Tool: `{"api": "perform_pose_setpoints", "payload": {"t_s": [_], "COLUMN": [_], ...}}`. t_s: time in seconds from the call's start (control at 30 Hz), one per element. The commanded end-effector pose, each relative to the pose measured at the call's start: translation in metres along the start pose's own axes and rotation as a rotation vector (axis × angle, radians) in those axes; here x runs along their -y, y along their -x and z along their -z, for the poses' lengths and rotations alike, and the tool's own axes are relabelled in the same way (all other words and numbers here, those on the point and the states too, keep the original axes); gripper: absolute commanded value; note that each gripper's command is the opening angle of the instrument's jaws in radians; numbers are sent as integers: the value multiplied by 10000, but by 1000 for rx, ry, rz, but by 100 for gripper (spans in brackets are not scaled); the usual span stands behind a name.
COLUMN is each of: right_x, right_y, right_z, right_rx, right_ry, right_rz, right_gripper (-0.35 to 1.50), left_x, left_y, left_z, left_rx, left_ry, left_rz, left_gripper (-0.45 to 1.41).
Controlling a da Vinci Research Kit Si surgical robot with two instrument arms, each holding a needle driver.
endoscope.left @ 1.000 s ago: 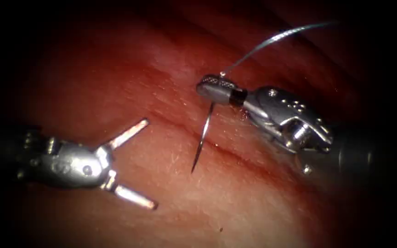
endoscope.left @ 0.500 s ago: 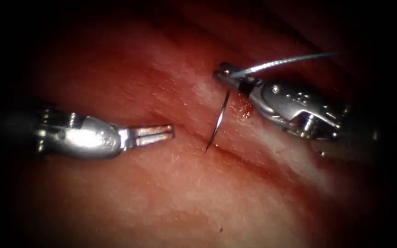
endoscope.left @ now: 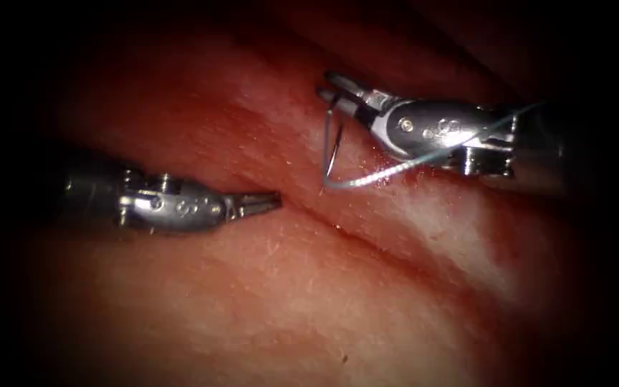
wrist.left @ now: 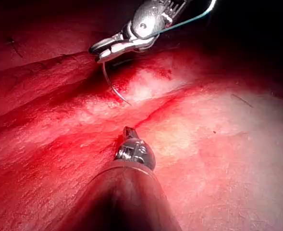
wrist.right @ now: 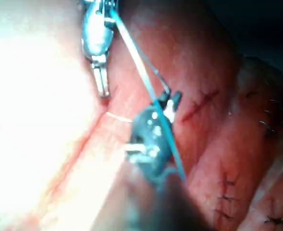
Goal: Wound Closure
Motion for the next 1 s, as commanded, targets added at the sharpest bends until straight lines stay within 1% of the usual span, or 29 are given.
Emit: {"api": "perform_pose_setpoints", "payload": {"t_s": [0.03,0.13,0.23,0.37,0.53,0.7,0.87,1.0], "right_x": [3,5,9,18,22,20,20,26], "right_y": [5,7,12,24,39,47,48,56], "right_z": [-13,-17,-24,-32,-38,-40,-42,-50], "right_rx": [-13,-27,-49,-75,-72,-58,-54,-52], "right_ry": [-5,-11,-22,-36,-14,20,32,39], "right_rz": [23,31,53,107,153,202,245,255], "right_gripper": [-35,-35,-35,-35,-35,-35,-35,-35], "left_x": [-6,-8,-16,-30,-41,-41,-38,-35], "left_y": [3,7,14,26,40,50,56,60], "left_z": [-8,-11,-16,-22,-28,-26,-22,-21], "left_rx": [7,23,65,92,112,113,112,111], "left_ry": [6,13,34,71,105,111,115,117], "left_rz": [4,-1,-12,-3,4,6,18,20], "left_gripper": [-21,-21,-18,-16,-13,-10,-10,-10]}}
